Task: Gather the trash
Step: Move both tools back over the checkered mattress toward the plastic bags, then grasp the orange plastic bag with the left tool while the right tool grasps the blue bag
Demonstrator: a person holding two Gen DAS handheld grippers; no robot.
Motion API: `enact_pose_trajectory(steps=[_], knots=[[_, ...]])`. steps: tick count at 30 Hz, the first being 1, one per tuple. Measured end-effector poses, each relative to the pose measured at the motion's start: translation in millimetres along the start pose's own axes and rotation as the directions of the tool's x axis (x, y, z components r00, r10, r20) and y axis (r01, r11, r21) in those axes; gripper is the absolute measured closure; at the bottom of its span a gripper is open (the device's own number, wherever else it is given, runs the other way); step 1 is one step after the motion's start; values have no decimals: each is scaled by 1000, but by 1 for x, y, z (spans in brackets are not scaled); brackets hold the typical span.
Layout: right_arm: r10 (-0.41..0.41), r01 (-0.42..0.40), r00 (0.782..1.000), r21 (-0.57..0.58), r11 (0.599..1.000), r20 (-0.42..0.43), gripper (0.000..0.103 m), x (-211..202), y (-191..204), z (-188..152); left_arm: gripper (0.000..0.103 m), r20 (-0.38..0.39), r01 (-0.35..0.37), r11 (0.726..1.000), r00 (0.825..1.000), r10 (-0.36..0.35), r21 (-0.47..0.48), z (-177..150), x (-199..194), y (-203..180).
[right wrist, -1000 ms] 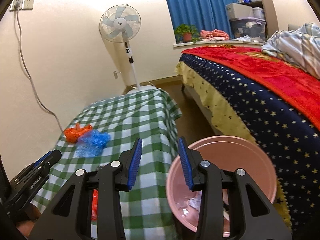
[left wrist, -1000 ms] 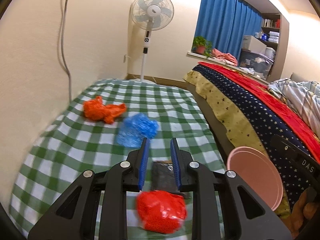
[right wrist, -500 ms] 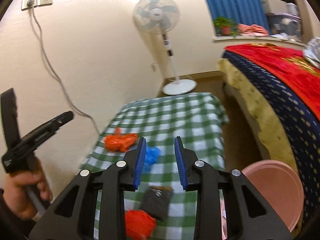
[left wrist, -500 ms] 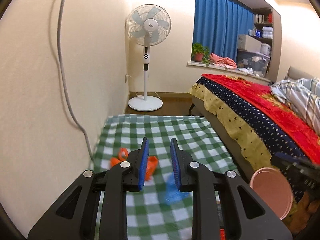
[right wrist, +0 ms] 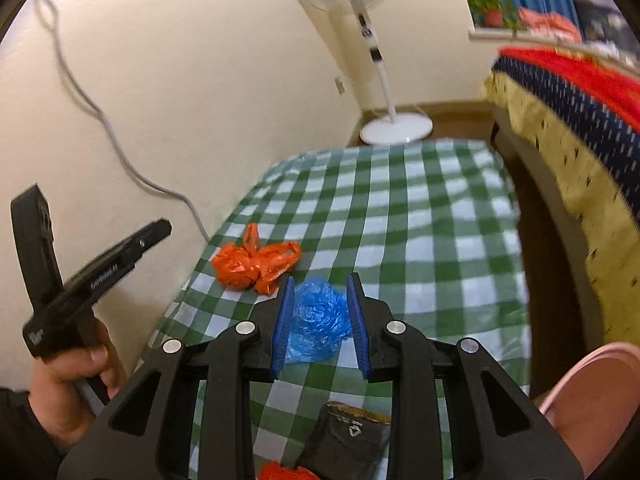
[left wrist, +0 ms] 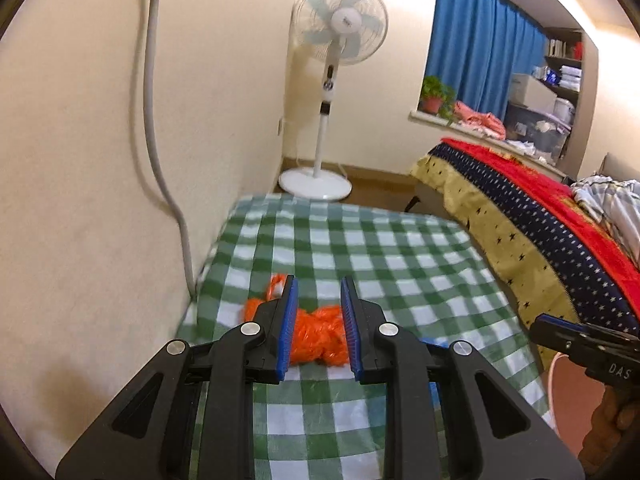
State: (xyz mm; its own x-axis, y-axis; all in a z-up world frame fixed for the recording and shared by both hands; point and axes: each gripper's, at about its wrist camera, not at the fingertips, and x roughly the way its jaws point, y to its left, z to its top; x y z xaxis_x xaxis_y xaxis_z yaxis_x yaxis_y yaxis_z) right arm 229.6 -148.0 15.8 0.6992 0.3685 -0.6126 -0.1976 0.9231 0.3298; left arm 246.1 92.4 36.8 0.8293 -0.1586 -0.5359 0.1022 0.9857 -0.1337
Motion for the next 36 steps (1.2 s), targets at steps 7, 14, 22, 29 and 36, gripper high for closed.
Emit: enact_pose_trajectory(steps=[7, 14, 22, 29, 36], knots=[[-2, 9, 993, 55, 998, -122, 68, 58, -12, -13, 79, -69, -48, 999, 996, 47, -7, -13, 37, 11], [24, 7, 973, 132, 991, -229, 68, 98, -22, -27, 52, -126, -83, 996, 989, 81, -18, -25, 68, 13], [16, 20, 964, 131, 991, -265, 73, 110, -25, -32, 52, -173, -90, 994, 982, 79, -57, -33, 88, 21], [10, 29, 959, 133, 991, -283, 97, 106, -33, -32, 71, -207, -73, 996, 976, 61, -55, -33, 97, 16], [-10, 45, 972, 144, 988, -236, 98, 77, -42, -17, 75, -169, -62, 998, 984, 57, -25, -19, 77, 4]])
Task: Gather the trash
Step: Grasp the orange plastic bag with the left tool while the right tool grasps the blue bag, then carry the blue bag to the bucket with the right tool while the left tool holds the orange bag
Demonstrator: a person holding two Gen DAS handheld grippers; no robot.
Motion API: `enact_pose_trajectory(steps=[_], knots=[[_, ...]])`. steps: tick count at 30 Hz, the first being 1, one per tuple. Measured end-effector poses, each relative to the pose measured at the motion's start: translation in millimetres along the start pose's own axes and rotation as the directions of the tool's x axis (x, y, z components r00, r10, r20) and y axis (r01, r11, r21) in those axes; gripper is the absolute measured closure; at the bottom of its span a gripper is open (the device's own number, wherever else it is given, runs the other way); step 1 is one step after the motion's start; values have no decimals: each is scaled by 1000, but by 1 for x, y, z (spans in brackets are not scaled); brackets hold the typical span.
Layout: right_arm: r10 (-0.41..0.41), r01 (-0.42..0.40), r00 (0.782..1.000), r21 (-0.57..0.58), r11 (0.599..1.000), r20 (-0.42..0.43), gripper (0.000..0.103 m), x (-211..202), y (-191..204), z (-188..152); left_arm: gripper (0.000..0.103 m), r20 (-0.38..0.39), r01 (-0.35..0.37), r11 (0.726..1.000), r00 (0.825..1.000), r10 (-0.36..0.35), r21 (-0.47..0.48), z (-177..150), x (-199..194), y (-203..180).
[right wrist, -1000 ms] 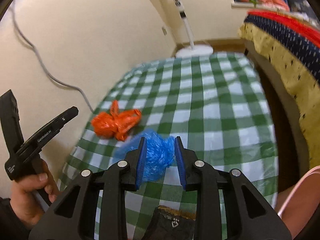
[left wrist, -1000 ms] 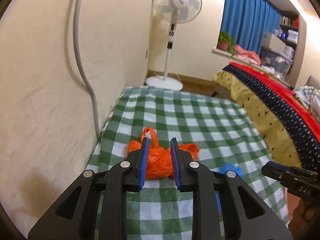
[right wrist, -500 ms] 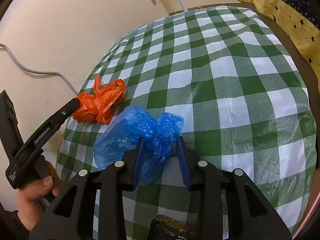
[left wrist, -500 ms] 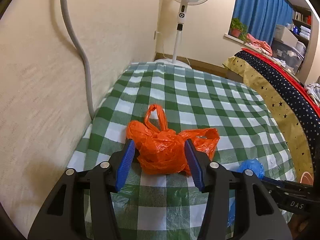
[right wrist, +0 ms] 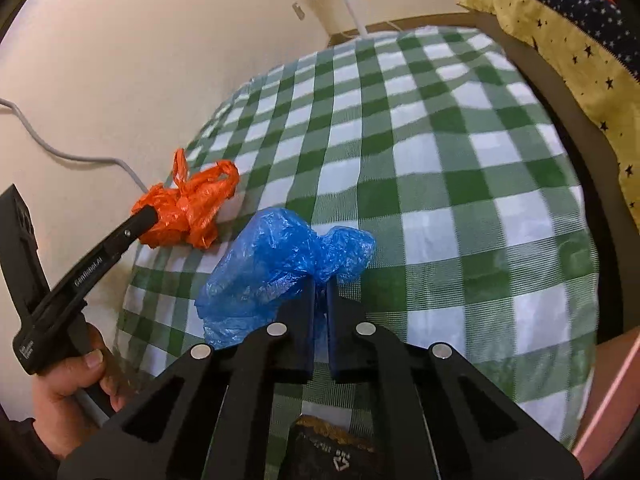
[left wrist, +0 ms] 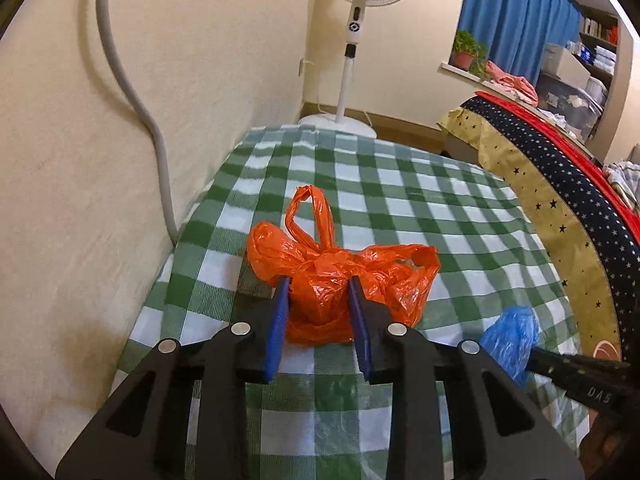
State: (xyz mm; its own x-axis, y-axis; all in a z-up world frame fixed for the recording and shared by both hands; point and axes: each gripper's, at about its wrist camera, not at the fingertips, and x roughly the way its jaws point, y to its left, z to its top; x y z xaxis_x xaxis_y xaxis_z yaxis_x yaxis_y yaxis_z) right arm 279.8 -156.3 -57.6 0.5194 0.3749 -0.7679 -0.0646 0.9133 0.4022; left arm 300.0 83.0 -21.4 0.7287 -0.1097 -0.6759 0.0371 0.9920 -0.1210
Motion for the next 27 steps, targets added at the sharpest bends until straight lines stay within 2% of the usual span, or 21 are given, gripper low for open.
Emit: enact_pose_trajectory(steps=[8, 12, 16, 23, 27], knots=[[-41, 41, 992, 1, 999, 115, 98, -49, 3, 3, 75, 27, 36, 997, 999, -39, 72, 5, -34, -20], [-85, 96, 971, -40, 995, 222, 98, -92, 2, 8, 75, 47, 85, 990, 995, -91, 111, 6, -56, -37], [-102, 110, 953, -13, 994, 284, 98, -131, -13, 6, 75, 55, 120, 978, 990, -131, 173, 3, -75, -60], [-141, 148, 931, 3, 989, 336, 98, -177, -28, -14, 75, 70, 164, 963, 981, -182, 214, -7, -104, -83], [-146, 158, 916, -2, 987, 372, 98, -205, -34, -30, 75, 95, 163, 958, 977, -190, 237, -10, -122, -96]])
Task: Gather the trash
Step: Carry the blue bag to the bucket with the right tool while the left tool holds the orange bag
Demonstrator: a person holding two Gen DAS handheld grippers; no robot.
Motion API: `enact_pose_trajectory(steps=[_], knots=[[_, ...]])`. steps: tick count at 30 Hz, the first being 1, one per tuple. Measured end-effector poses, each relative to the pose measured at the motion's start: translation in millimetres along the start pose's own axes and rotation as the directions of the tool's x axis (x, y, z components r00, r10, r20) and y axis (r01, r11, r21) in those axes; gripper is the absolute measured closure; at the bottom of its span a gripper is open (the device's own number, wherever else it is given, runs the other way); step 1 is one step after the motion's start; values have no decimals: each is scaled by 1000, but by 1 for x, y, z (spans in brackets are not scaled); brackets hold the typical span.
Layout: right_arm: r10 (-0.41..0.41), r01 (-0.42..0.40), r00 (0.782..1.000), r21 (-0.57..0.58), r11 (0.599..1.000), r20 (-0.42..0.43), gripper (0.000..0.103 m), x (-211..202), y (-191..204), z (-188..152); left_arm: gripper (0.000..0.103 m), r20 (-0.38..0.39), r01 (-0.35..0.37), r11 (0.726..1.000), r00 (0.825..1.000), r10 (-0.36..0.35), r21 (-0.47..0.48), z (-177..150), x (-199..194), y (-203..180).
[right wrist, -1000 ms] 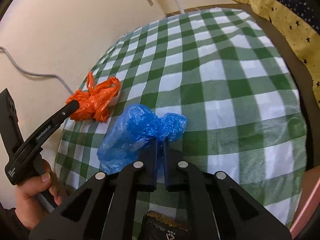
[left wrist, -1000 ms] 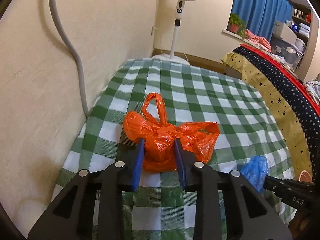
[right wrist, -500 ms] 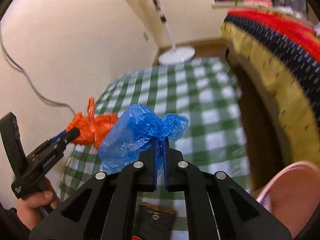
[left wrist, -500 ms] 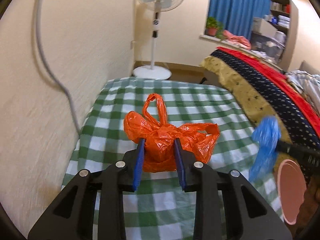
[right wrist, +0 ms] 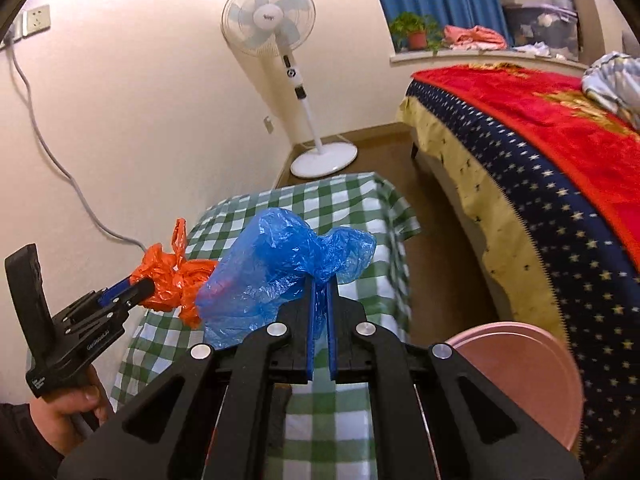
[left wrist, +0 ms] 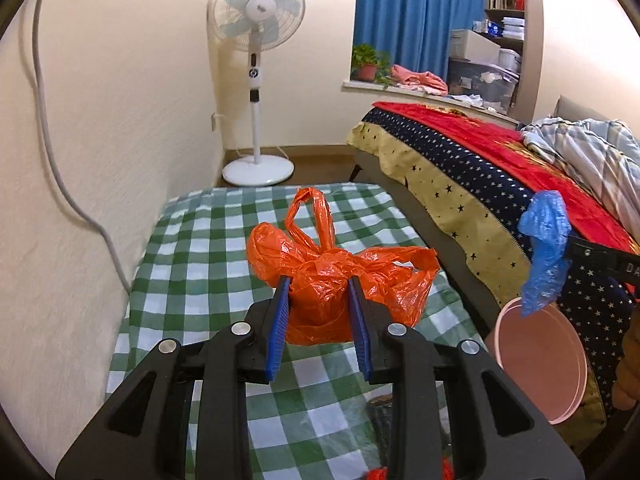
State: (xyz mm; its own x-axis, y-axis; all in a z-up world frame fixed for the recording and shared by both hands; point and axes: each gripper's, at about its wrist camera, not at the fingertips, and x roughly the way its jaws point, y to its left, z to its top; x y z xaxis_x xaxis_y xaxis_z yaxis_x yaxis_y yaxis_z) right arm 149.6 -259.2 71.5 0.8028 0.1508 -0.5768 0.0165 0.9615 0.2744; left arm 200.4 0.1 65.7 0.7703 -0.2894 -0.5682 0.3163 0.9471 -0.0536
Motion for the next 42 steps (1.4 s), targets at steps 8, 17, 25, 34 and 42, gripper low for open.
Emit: enact_pose_trajectory(steps=[8, 17, 25, 34, 42], knots=[[-11, 11, 998, 14, 1000, 56, 98, -58, -24, -10, 75, 11, 10, 1000, 1000, -10, 16, -3, -20, -23], [-76, 77, 992, 1, 997, 101, 98, -102, -56, -30, 75, 6, 13, 1000, 1000, -13, -2, -14, -37, -45], [-99, 92, 986, 59, 994, 136, 98, -118, -85, -38, 75, -2, 17, 1000, 1000, -17, -15, -30, -39, -75], [-149, 140, 976, 70, 988, 157, 98, -128, -109, -43, 75, 0, 27, 1000, 1000, -27, -2, -44, -36, -106], [-195, 178, 969, 119, 977, 150, 98, -131, -131, -46, 75, 9, 50, 997, 999, -50, 51, -44, -32, -136]])
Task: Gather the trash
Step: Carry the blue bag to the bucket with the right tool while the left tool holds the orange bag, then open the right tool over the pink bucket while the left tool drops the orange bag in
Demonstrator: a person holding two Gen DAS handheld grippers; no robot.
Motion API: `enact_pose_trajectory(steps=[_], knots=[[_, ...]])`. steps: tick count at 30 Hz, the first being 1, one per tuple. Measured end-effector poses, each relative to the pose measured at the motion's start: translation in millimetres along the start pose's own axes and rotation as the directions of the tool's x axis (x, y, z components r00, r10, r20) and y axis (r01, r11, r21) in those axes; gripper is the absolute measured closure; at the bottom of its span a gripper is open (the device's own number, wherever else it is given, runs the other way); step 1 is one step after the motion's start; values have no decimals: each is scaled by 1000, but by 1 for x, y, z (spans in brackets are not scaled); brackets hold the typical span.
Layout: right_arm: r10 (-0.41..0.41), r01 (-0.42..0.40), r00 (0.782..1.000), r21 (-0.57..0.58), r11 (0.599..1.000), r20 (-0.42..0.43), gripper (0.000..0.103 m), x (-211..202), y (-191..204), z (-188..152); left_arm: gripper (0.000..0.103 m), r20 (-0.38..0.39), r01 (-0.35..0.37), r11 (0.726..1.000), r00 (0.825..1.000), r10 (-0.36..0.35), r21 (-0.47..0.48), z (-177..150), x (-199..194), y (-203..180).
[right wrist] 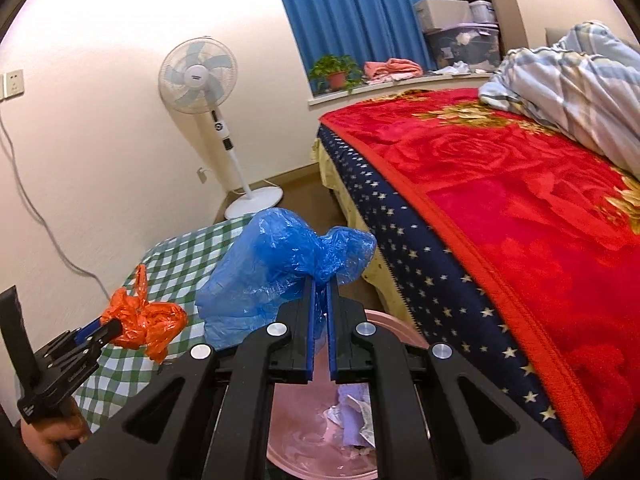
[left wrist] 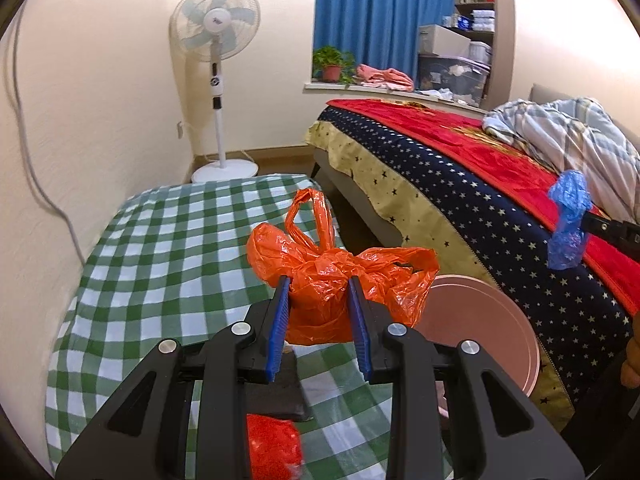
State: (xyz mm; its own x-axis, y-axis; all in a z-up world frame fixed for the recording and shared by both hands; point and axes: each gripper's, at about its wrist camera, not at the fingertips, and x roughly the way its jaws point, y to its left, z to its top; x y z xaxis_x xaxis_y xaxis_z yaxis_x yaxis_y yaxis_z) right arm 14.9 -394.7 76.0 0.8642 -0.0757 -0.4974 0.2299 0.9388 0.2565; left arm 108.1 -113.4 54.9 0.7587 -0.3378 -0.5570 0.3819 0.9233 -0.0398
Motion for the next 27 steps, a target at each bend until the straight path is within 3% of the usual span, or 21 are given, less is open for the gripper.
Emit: enact_pose_trajectory(steps=[13, 27], knots=[[-57, 57, 998, -20, 998, -27, 98, 11, -13, -3, 74, -33, 92, 990, 995, -89, 104, -13, 23, -60], [-79, 78, 996, -22, 997, -42, 98, 15, -15, -4, 74, -73, 164, 978, 985, -156, 129, -28, 41, -87]])
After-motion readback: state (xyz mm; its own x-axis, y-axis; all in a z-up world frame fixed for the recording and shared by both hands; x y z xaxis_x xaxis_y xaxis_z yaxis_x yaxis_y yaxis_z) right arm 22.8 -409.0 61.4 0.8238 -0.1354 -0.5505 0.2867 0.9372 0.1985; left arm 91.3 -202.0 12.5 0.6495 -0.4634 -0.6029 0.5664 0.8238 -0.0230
